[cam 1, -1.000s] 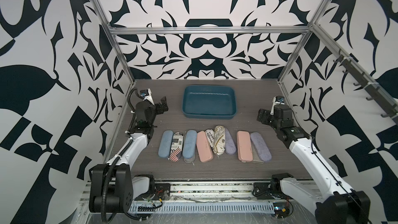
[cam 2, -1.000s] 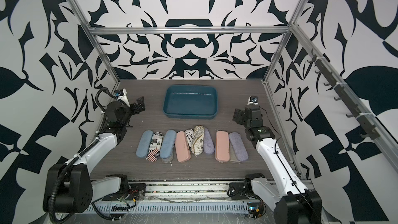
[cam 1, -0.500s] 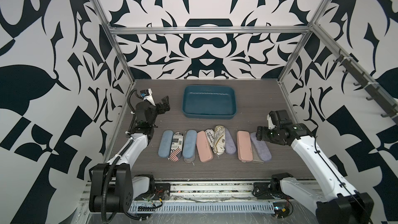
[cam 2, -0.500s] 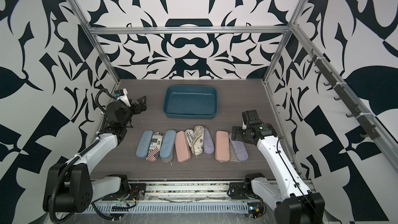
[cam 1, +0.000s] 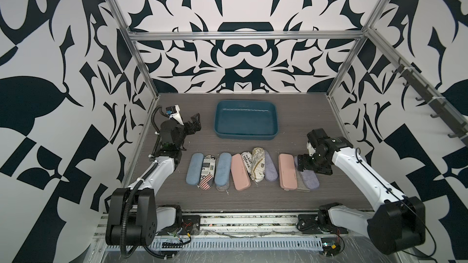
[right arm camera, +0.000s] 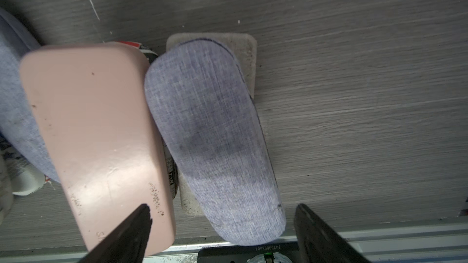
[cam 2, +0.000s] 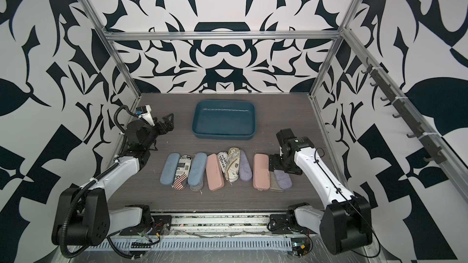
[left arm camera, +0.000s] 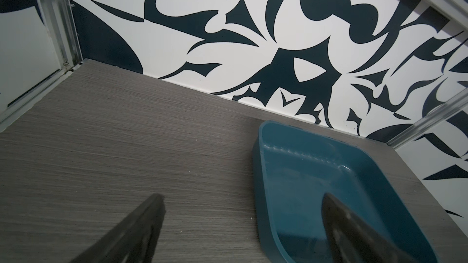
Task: Put the glasses cases into the storage boxes
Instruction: Pick up the glasses case.
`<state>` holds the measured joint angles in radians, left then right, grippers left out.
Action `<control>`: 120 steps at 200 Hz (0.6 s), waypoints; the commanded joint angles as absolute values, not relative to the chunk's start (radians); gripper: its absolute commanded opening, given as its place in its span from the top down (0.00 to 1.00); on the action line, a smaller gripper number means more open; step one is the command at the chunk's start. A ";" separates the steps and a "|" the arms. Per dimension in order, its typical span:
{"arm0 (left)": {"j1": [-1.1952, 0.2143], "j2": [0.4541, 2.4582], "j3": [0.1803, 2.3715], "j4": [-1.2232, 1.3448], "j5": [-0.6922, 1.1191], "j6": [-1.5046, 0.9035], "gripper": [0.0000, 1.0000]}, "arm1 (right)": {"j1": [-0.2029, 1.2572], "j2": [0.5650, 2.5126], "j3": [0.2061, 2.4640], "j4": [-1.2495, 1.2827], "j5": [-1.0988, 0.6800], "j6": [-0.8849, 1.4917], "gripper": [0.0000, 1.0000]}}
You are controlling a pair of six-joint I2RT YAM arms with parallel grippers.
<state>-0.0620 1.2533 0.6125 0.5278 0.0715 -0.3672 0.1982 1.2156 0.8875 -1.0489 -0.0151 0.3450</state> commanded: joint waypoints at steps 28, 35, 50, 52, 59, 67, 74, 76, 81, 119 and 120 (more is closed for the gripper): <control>-0.065 1.267 0.590 0.571 0.075 -0.376 0.01 | 0.202 1.291 0.904 -1.062 -0.044 0.339 0.09; -0.065 1.267 0.589 0.572 0.075 -0.376 0.01 | 0.201 1.298 0.904 -1.058 -0.044 0.339 0.09; -0.065 1.267 0.586 0.575 0.072 -0.374 0.01 | 0.202 1.314 0.900 -1.049 -0.046 0.338 0.11; -0.065 1.267 0.586 0.575 0.071 -0.374 0.01 | 0.201 1.316 0.901 -1.050 -0.046 0.338 0.11; -0.066 1.267 0.586 0.577 0.070 -0.372 0.01 | 0.201 1.326 0.901 -1.049 -0.044 0.338 0.12; -0.065 1.267 0.584 0.579 0.067 -0.370 0.01 | 0.201 1.334 0.898 -1.047 -0.044 0.340 0.13; -0.065 1.267 0.584 0.579 0.066 -0.367 0.01 | 0.201 1.341 0.894 -1.042 -0.042 0.339 0.15; -0.065 1.267 0.584 0.579 0.066 -0.367 0.01 | 0.201 1.343 0.895 -1.041 -0.042 0.340 0.16; -0.066 1.267 0.585 0.578 0.066 -0.365 0.01 | 0.201 1.346 0.894 -1.040 -0.040 0.341 0.17; -0.066 1.267 0.580 0.585 0.059 -0.361 0.01 | 0.203 1.367 0.894 -1.040 -0.037 0.342 0.20; -0.066 1.267 0.580 0.585 0.059 -0.361 0.01 | 0.203 1.368 0.894 -1.040 -0.037 0.342 0.21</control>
